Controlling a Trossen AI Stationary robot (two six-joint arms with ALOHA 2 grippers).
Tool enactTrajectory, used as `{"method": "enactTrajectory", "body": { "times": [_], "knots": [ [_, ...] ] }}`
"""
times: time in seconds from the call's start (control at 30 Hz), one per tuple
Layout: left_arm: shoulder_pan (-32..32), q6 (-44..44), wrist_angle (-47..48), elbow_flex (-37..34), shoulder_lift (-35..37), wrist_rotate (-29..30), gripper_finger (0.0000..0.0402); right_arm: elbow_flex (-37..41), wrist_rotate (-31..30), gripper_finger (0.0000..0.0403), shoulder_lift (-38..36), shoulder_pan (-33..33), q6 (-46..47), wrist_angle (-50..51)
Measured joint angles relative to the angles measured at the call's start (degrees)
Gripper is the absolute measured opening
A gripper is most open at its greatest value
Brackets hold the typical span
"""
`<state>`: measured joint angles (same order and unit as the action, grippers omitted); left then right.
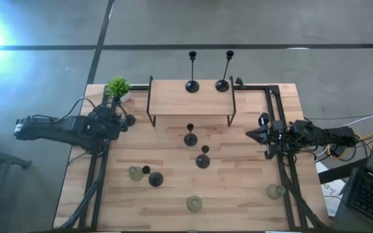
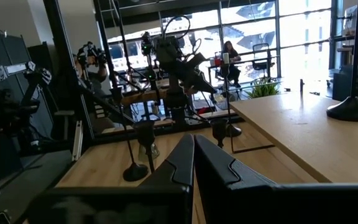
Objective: Pick & Place candle stick holders
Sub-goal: Put the black candle holder on the shelf
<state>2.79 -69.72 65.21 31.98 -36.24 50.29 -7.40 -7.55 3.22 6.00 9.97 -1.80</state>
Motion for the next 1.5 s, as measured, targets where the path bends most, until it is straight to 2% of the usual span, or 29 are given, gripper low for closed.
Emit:
{"method": "enactTrajectory", "body": {
  "times": [0.3,0.5,0.73,1.07,1.3,1.5],
  "knots": [
    [0.0,-0.4,-7.0,-6.8,-0.1,3.1,0.0122,0.0,0.0,0.0009,0.0,0.0,0.0,0.0],
    [-0.1,3.0,-10.7,-8.7,-0.1,5.4,0.0173,0.0,0.0,0.0008,0.0,0.0,0.0,0.0],
    [-0.1,2.2,-10.8,-8.8,0.0,11.7,0.0226,0.0,0.0,0.0008,0.0,0.0,0.0,0.0],
    [-0.5,2.2,-12.6,-9.4,-0.1,14.7,0.0232,0.0,0.0,0.0008,0.0,0.0,-0.1,0.0],
    [-1.8,5.0,-20.7,-13.6,-0.1,15.6,0.0232,0.0,0.0,0.0008,0.0,0.0,0.0,0.0],
    [-3.8,9.2,-25.7,-15.0,-0.1,18.5,0.0232,0.0,0.0,0.0008,0.0,0.0,0.0,0.0]
  ]
}}
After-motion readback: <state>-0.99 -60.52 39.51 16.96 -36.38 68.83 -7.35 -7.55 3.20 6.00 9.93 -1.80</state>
